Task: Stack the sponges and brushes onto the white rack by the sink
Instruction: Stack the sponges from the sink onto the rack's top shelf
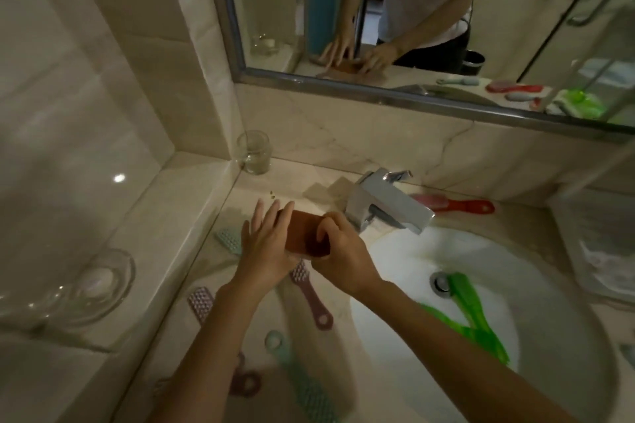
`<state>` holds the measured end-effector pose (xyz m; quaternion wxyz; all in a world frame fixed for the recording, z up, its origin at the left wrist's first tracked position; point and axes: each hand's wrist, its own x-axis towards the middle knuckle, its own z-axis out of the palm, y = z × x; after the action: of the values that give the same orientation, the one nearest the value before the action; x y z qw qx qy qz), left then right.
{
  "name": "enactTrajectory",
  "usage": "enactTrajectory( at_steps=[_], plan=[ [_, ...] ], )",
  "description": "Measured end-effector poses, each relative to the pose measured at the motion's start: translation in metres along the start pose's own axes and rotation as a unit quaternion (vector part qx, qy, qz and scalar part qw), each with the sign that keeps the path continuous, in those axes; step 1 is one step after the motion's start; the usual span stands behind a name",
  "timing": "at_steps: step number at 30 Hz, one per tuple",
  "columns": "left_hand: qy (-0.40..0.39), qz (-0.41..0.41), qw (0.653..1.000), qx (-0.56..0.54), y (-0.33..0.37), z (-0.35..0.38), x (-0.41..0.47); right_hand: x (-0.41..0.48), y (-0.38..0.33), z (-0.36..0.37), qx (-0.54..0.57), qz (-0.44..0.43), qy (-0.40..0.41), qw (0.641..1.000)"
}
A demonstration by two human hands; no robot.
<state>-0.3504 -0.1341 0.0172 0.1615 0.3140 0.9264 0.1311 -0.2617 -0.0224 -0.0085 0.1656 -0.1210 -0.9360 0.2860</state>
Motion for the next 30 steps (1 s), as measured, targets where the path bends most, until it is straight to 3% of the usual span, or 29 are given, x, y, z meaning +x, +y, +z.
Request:
enactTrajectory(
  at_steps=[5,7,9,11,13,15,16,19,21,25,30],
  plan=[
    [0.036,0.088,0.995,-0.026,0.050,-0.017,-0.001,-0.019,0.014,-0.049,0.001,-0.013,0.027,1.000],
    [0.036,0.088,0.994,-0.056,0.071,-0.022,0.000,-0.029,0.025,-0.070,0.018,-0.007,0.046,0.999],
    [0.053,0.069,0.994,-0.068,0.089,-0.025,0.003,-0.039,0.041,-0.090,0.031,0.009,0.118,0.992],
    [0.084,0.039,0.992,-0.089,0.102,-0.025,0.008,-0.042,0.063,-0.104,0.050,0.064,0.222,0.972],
    [0.114,0.007,0.986,-0.118,0.114,-0.025,0.011,-0.038,0.091,-0.113,0.083,0.202,0.274,0.937],
    [0.136,-0.017,0.982,-0.129,0.123,-0.024,0.014,-0.028,0.123,-0.113,0.103,0.312,0.216,0.919],
    [0.143,-0.028,0.981,-0.131,0.126,-0.023,0.015,-0.023,0.138,-0.109,0.091,0.323,0.155,0.929],
    [0.156,-0.052,0.977,-0.134,0.130,-0.020,0.021,-0.005,0.168,-0.089,0.041,0.249,-0.034,0.967],
    [0.159,-0.059,0.976,-0.139,0.131,-0.018,0.025,0.007,0.176,-0.077,-0.009,0.216,-0.093,0.972],
    [0.154,-0.079,0.975,-0.143,0.131,-0.015,0.029,0.022,0.183,-0.062,-0.107,0.191,-0.129,0.967],
    [0.153,-0.100,0.975,-0.128,0.127,-0.014,0.027,0.026,0.181,-0.054,-0.122,0.192,-0.051,0.973]
  ],
)
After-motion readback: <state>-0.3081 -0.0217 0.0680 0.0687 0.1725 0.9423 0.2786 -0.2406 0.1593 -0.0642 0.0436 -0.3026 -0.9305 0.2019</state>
